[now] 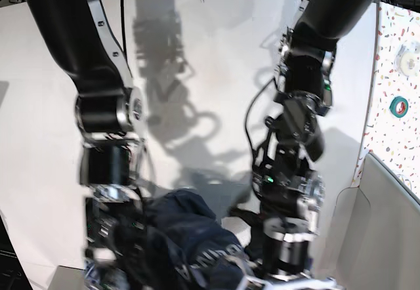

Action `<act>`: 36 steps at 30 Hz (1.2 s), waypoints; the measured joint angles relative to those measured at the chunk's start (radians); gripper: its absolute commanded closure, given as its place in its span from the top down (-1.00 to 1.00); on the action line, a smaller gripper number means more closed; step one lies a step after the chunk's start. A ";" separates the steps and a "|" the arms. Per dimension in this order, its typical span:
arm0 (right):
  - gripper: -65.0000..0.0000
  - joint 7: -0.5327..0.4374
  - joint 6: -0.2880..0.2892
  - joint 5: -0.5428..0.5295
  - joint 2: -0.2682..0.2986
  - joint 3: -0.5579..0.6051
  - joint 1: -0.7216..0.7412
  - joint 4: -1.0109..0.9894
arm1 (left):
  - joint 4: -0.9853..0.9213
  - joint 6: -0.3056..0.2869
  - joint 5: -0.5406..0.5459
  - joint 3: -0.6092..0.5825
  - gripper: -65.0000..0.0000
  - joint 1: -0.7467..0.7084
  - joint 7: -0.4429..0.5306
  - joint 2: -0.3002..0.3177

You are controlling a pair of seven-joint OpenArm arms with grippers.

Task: Layout the t-shirt on the table in an organized manner, then fold the t-shirt properly
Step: 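Lift the t-shirt with both grippers and pull it toward the robot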

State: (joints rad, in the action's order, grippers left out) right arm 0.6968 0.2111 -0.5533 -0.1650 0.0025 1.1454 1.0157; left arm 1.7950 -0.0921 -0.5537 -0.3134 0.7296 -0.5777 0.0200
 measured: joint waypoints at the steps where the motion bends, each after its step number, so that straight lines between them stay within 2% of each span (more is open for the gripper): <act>1: -1.00 0.003 0.015 0.029 -0.017 0.010 0.031 -0.032 | 0.004 0.005 -0.004 0.021 -0.99 0.019 0.003 0.024; 4: -1.00 -0.023 0.004 0.032 -0.007 0.042 0.107 -0.099 | 0.022 0.008 -0.005 0.096 -0.99 0.056 -0.007 0.084; 6: -1.00 -0.038 -0.035 -0.080 0.015 0.074 0.135 -0.127 | 0.031 0.001 0.000 0.120 -0.99 0.084 -0.022 0.100; 8: -1.00 -0.070 -0.097 -0.149 0.010 0.075 0.135 -0.156 | 0.043 -0.015 0.016 0.124 -0.99 0.110 0.006 0.114; 13: -1.00 -0.071 -0.100 -0.228 -0.008 0.089 0.106 -0.183 | 0.042 -0.039 0.033 0.153 -0.99 0.137 -0.003 0.231; 16: -1.00 -0.071 -0.100 -0.301 -0.015 0.092 0.121 -0.175 | 0.093 -0.029 0.025 0.156 -0.99 0.133 -0.024 0.257; 20: -1.00 -0.083 -0.101 -0.341 0.002 0.112 0.127 -0.173 | 0.171 -0.031 0.035 0.150 -0.99 0.148 0.004 0.255; 22: -1.00 -0.056 -0.140 -0.299 0.014 0.159 0.126 -0.174 | 0.222 -0.010 -0.012 0.158 -0.99 0.148 -0.008 0.260; 24: -1.00 -0.032 -0.141 -0.299 0.020 0.183 0.108 -0.177 | 0.275 -0.065 -0.012 0.171 -1.00 0.155 -0.003 0.266; 25: -1.00 -0.011 -0.141 -0.298 0.016 0.192 0.101 -0.177 | 0.291 -0.072 -0.013 0.171 -1.00 0.157 -0.002 0.266; 28: -1.00 0.034 -0.137 -0.300 0.006 0.197 0.102 -0.177 | 0.295 -0.111 -0.014 0.166 -1.00 0.154 0.002 0.203; 30: -1.00 0.079 -0.133 -0.303 0.008 0.196 0.114 -0.173 | 0.288 -0.167 0.002 0.156 -1.00 0.137 -0.006 0.176; 33: -1.00 0.157 -0.135 -0.294 0.020 0.191 0.109 -0.126 | 0.292 -0.163 -0.011 0.154 -0.98 0.056 -0.082 0.138; 36: -1.00 0.175 -0.123 -0.316 0.041 0.192 0.055 -0.042 | 0.278 -0.190 -0.006 0.108 -0.82 -0.094 -0.171 0.109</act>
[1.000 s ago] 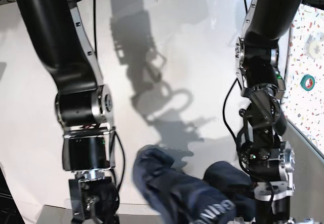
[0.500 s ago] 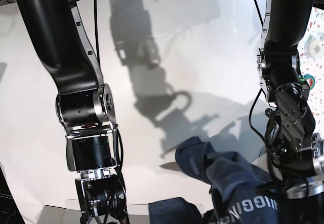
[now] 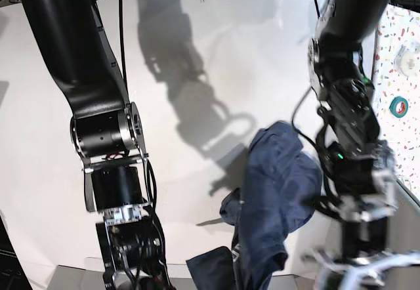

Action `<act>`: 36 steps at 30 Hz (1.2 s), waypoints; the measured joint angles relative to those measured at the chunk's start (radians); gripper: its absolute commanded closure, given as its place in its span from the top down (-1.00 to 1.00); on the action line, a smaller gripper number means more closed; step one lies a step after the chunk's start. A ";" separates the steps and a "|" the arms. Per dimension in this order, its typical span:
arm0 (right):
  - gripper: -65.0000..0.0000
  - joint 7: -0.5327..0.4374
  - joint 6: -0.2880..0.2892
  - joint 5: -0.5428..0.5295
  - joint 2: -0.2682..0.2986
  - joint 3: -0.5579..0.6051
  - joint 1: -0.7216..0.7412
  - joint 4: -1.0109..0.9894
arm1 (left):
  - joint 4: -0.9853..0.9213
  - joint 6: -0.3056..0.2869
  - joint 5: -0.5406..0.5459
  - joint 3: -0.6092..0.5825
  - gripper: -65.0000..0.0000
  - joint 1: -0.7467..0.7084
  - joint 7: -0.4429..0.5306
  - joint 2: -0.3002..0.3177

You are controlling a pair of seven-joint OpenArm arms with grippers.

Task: Layout the t-shirt on the table in an organized manner, then fold the t-shirt properly
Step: 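Lift the t-shirt with both grippers and pull it toward the robot, then lower the t-shirt and spread it between both grippers on the table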

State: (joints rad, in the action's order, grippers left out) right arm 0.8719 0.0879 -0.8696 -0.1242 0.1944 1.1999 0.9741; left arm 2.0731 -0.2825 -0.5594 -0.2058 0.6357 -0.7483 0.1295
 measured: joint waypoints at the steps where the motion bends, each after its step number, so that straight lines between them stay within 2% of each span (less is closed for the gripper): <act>1: -1.00 0.009 0.005 -0.004 0.014 0.002 -0.025 0.015 | -0.013 0.000 0.039 -0.015 -0.72 -0.069 -0.012 -0.016; 4: -1.00 0.020 -0.002 0.008 0.069 0.005 -0.098 0.029 | -0.075 -0.013 0.181 -0.021 -0.42 -0.256 -0.037 -0.061; 6: -1.00 0.030 -0.015 0.038 0.113 0.006 -0.129 0.019 | -0.126 -0.019 0.305 -0.004 -0.29 -0.349 -0.036 -0.066; 8: -1.00 0.029 -0.014 0.077 0.151 0.004 -0.142 0.018 | -0.158 -0.008 0.419 0.051 -0.29 -0.409 -0.037 -0.067; 11: -1.00 0.021 -0.013 0.118 0.180 0.002 -0.148 0.027 | -0.197 0.010 0.589 0.132 -0.29 -0.465 -0.051 -0.055; 14: -1.00 0.018 -0.007 0.140 0.195 0.002 -0.173 0.031 | -0.227 0.005 0.715 0.147 -0.28 -0.498 -0.039 -0.055; 20: -1.00 0.060 -0.010 0.196 0.202 0.002 -0.240 0.028 | -0.337 0.011 0.845 0.087 -0.28 -0.507 -0.083 -0.053; 23: -1.00 0.056 -0.010 0.194 0.191 0.002 -0.253 0.029 | -0.383 0.005 0.898 0.041 -0.26 -0.500 -0.067 -0.046; 26: -1.00 0.061 -0.006 0.191 0.187 0.003 -0.264 0.029 | -0.440 -0.001 0.905 -0.034 -0.22 -0.438 -0.068 -0.029; 29: -1.00 0.058 -0.006 0.193 0.193 0.003 -0.281 0.030 | -0.488 0.002 0.911 -0.063 -0.22 -0.371 -0.025 -0.027; 33: -1.00 0.056 -0.006 0.191 0.203 0.001 -0.296 0.030 | -0.589 0.004 0.907 -0.100 -0.22 -0.298 -0.035 -0.021; 36: -1.00 0.057 -0.005 0.186 0.230 0.002 -0.328 0.075 | -0.656 0.005 0.904 -0.132 -0.22 -0.230 -0.037 -0.021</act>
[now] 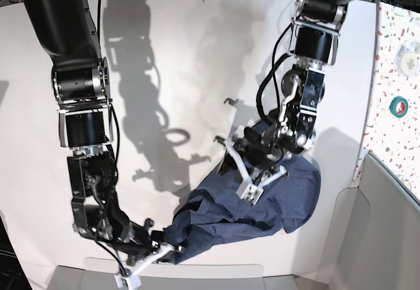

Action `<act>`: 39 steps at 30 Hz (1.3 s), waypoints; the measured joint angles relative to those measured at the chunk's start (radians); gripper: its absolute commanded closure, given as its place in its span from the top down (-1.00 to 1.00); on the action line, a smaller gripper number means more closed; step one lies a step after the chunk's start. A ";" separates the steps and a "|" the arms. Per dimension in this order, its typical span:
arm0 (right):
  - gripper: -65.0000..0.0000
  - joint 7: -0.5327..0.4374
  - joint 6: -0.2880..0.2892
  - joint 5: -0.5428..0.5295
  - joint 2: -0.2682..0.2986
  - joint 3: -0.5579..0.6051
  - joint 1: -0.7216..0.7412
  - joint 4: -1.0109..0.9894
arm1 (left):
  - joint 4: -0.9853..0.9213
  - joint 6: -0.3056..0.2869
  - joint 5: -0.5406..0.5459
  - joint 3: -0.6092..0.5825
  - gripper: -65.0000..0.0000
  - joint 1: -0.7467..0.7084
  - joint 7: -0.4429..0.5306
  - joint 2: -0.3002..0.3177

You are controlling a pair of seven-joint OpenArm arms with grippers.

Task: Layout the t-shirt on the table in an organized manner, then fold the t-shirt properly
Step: 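Lower the t-shirt and spread it between both grippers on the table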

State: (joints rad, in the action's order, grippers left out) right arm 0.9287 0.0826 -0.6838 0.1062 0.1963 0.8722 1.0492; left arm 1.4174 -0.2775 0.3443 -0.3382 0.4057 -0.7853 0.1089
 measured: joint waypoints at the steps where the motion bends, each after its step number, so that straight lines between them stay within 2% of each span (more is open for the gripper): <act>1: -1.00 -0.004 0.000 0.001 0.014 0.000 -0.019 0.021 | -0.020 -0.001 0.002 -0.022 -0.22 0.032 0.003 0.006; 6: -1.00 -0.007 -0.003 0.017 0.074 -0.005 -0.120 0.066 | -0.136 0.003 0.005 -0.180 -0.22 0.171 0.039 0.041; 11: -1.00 -0.010 -0.001 0.007 0.104 -0.008 -0.204 0.066 | -0.208 0.000 0.007 -0.370 -0.23 0.235 0.049 0.080; 15: -1.00 -0.040 0.000 0.005 0.126 -0.067 -0.263 0.063 | -0.224 0.011 -0.013 -0.521 -0.23 0.304 0.054 0.093; 17: -1.00 -0.042 0.000 0.007 0.145 -0.104 -0.300 0.063 | -0.218 -0.003 -0.082 -0.575 -0.22 0.325 0.061 0.090; 19: -1.00 -0.043 -0.003 0.008 0.158 -0.146 -0.341 0.062 | -0.217 0.001 -0.217 -0.645 -0.22 0.337 0.067 0.088; 23: -1.00 -0.039 -0.004 0.015 0.154 -0.196 -0.388 0.060 | -0.218 -0.008 -0.476 -0.755 -0.22 0.315 0.181 0.090; 26: -1.00 -0.040 -0.004 0.015 0.151 -0.200 -0.390 0.060 | -0.220 -0.011 -0.621 -0.783 -0.22 0.286 0.214 0.090; 29: -1.00 -0.043 -0.001 0.057 0.158 -0.204 -0.390 0.060 | -0.220 -0.012 -0.679 -0.789 -0.22 0.279 0.227 0.090; 36: -1.00 -0.042 -0.001 0.069 0.156 -0.198 -0.390 0.060 | -0.220 -0.016 -0.687 -0.790 -0.22 0.311 0.233 0.089; 39: -1.00 -0.043 -0.002 0.068 0.156 -0.198 -0.397 0.061 | -0.220 -0.019 -0.689 -0.852 -0.21 0.367 0.233 0.090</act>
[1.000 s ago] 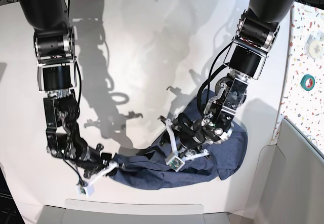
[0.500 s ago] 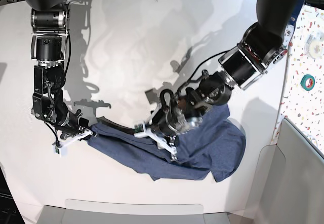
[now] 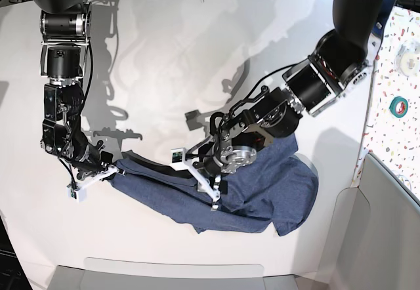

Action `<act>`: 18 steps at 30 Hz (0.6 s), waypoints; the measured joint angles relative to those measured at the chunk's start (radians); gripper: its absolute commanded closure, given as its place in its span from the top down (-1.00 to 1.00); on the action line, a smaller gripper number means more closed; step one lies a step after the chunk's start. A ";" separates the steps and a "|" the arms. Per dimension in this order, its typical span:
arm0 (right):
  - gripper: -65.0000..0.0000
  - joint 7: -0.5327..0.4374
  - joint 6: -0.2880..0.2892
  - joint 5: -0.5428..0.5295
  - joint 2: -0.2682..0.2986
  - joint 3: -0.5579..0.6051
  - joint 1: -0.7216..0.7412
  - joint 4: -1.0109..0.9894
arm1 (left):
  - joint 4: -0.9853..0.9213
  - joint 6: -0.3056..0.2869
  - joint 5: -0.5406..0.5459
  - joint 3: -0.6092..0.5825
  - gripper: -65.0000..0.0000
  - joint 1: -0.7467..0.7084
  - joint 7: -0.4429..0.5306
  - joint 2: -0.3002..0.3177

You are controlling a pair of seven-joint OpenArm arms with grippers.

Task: Layout the t-shirt on the table in an organized manner, then fold the t-shirt properly
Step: 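Lower the t-shirt and spread it between both grippers on the table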

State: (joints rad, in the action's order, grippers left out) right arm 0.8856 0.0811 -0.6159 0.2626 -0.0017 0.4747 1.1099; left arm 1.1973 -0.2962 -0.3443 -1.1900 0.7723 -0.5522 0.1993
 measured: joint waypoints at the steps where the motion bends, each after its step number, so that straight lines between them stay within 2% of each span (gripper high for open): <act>1: -1.00 0.001 0.000 0.000 0.000 0.000 -0.001 0.000 | -0.006 0.008 -0.002 -0.018 -0.19 0.018 0.005 -0.003; 4: -1.00 0.002 0.001 0.001 0.000 0.000 -0.003 0.000 | -0.071 0.007 -0.005 -0.088 -0.14 0.065 0.004 -0.023; 7: -1.00 0.004 0.002 0.000 -0.001 0.000 -0.004 0.000 | -0.151 0.002 -0.003 -0.134 -0.14 0.071 0.052 -0.045; 12: -1.00 0.004 0.004 0.002 0.000 0.000 -0.004 0.000 | -0.220 -0.001 0.006 -0.232 -0.14 0.120 0.083 -0.050; 18: -1.00 0.000 0.005 0.001 0.000 0.000 -0.015 0.000 | -0.237 0.003 0.003 -0.259 -0.14 0.165 0.083 -0.050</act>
State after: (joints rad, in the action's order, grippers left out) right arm 0.8856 0.0856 -0.6147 0.2623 -0.0013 0.4595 1.1095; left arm 0.9600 -0.2928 -0.3412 -1.4490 0.9371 -0.4690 0.1493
